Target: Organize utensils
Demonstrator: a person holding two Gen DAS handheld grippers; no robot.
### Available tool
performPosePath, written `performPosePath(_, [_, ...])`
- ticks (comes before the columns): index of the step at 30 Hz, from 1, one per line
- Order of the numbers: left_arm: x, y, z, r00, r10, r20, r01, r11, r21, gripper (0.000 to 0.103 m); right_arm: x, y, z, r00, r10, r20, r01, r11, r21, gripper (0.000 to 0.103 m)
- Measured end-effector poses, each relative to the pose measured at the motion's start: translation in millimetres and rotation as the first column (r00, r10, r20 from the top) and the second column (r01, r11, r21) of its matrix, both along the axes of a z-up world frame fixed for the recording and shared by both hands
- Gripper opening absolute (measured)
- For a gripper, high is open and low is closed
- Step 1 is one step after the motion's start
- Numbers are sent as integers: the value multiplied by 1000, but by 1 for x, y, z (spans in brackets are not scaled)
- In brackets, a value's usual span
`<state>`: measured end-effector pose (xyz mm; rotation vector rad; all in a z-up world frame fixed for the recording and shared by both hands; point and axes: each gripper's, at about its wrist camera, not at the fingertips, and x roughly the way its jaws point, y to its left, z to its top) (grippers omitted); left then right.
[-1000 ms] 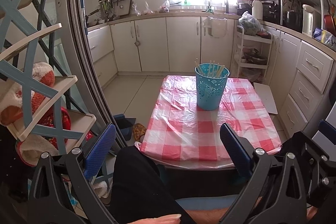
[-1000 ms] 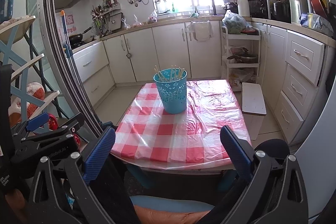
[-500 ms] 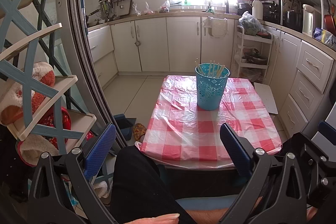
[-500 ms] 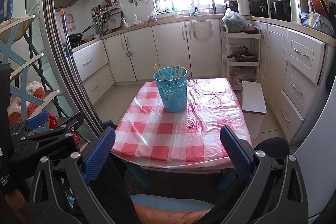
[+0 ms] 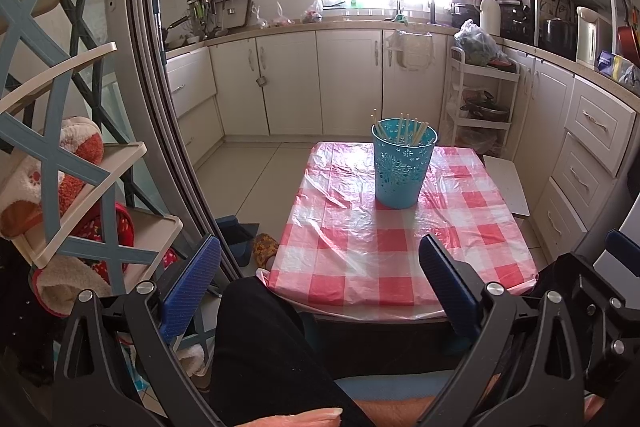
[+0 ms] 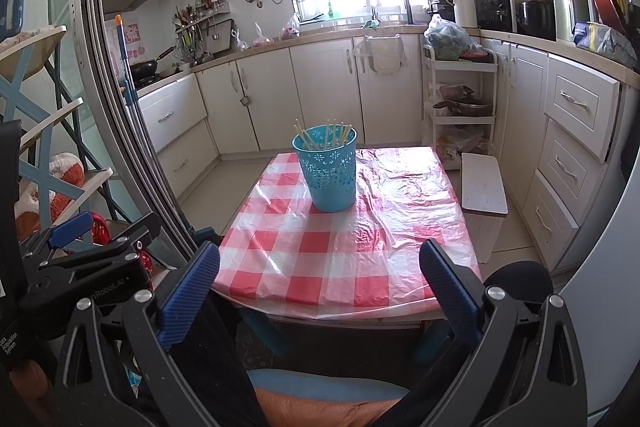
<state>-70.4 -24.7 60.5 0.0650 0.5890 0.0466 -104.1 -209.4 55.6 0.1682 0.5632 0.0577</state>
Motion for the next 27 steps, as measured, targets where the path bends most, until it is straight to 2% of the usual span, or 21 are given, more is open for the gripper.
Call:
performPosePath(5, [3, 2, -3, 1000, -20, -19, 20, 999, -26, 95, 0, 1, -3, 1000, 2, -8, -2, 1000, 3, 96])
performPosePath(9, [9, 8, -11, 996, -70, -58, 63, 992, -111, 95, 0, -1, -6, 1000, 6, -16, -6, 1000, 5, 96])
performPosePath(11, [8, 8, -13, 998, -57, -40, 53, 994, -100, 95, 0, -2, -6, 1000, 6, -13, -6, 1000, 4, 96])
performPosePath(17, [-4, 2, -2, 998, 7, 70, -7, 1000, 11, 95, -1, -2, -3, 1000, 6, -5, -6, 1000, -3, 96])
performPosePath(20, [0, 0, -4, 999, 1, 47, -3, 1000, 28, 95, -3, -1, -1, 1000, 7, 7, -7, 1000, -16, 96])
performPosePath(27, [6, 8, -12, 1000, 10, -4, -10, 1000, 1, 95, -5, -2, 2, 1000, 6, 15, -6, 1000, -25, 96])
